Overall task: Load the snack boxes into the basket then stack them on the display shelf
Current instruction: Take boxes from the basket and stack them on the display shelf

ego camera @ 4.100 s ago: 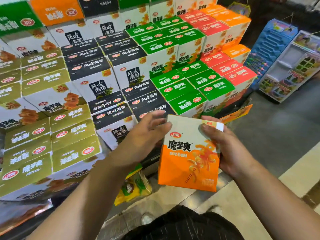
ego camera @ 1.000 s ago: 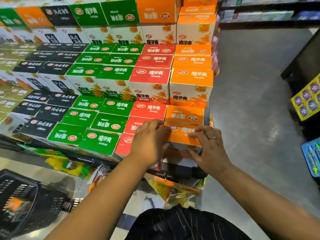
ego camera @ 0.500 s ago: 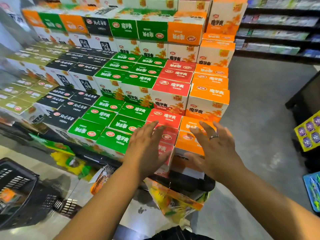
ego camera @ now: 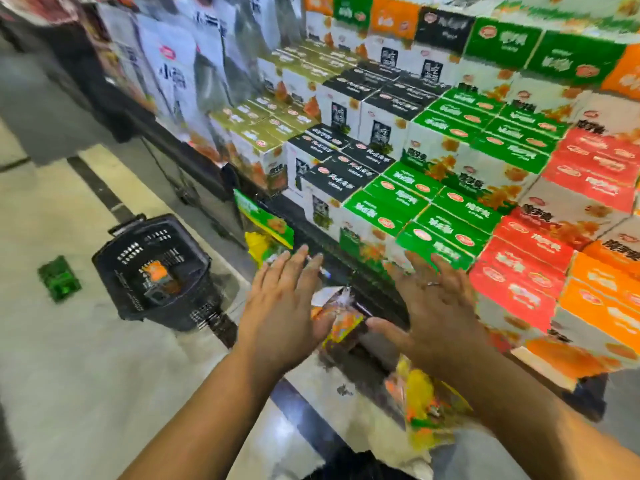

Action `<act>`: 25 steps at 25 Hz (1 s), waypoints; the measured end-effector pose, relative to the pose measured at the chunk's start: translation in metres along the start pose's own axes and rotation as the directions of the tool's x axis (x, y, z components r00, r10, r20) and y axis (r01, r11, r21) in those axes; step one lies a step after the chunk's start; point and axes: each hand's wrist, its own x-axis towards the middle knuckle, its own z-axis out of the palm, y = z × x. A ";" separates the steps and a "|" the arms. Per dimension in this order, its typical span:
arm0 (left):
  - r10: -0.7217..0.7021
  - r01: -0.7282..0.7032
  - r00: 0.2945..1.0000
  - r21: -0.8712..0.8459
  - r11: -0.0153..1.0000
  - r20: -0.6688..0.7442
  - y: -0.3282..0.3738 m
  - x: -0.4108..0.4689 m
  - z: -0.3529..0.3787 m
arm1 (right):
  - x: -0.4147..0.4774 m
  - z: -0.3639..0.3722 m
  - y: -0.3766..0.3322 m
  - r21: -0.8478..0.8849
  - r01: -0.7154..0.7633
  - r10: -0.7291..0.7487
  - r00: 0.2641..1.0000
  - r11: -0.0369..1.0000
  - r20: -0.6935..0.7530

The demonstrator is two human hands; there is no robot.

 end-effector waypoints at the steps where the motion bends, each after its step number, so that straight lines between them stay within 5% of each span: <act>1: -0.046 0.046 0.999 0.007 0.999 0.011 -0.026 -0.017 -0.003 | 0.006 0.004 -0.028 0.003 0.039 -0.039 0.999 0.999 0.008; 13: -0.472 0.470 0.880 0.055 0.881 0.046 -0.249 -0.132 -0.014 | 0.085 0.053 -0.262 0.027 0.355 -0.355 0.924 0.934 0.144; 25: -0.711 0.705 0.700 0.098 0.703 0.064 -0.466 -0.071 -0.016 | 0.317 0.099 -0.463 0.055 0.611 -0.602 0.756 0.790 0.257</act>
